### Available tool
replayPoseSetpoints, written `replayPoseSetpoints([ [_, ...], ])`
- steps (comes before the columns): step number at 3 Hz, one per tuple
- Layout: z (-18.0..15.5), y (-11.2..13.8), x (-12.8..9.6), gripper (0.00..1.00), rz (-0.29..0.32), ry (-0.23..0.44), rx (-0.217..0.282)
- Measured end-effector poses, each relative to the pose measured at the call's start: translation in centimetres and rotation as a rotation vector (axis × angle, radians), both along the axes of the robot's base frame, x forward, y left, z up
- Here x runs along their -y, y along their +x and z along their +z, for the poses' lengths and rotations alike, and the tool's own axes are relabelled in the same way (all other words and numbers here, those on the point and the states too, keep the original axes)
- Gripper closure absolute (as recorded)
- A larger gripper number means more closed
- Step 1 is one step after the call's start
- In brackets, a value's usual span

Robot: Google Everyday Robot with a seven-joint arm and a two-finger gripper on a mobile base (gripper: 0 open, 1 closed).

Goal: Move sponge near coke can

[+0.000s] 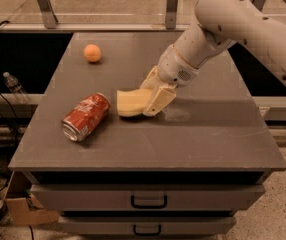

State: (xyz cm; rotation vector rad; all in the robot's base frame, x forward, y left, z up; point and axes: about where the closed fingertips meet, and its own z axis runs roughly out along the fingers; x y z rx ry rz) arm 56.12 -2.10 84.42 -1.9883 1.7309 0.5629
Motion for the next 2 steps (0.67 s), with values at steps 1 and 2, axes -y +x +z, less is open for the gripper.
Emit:
replayPoseSetpoints([
  [1,-0.09,-0.02,-0.15,0.00,0.003,0.000,-0.001],
  [2,-0.09,-0.02,-0.15,0.00,0.003,0.000,-0.001],
])
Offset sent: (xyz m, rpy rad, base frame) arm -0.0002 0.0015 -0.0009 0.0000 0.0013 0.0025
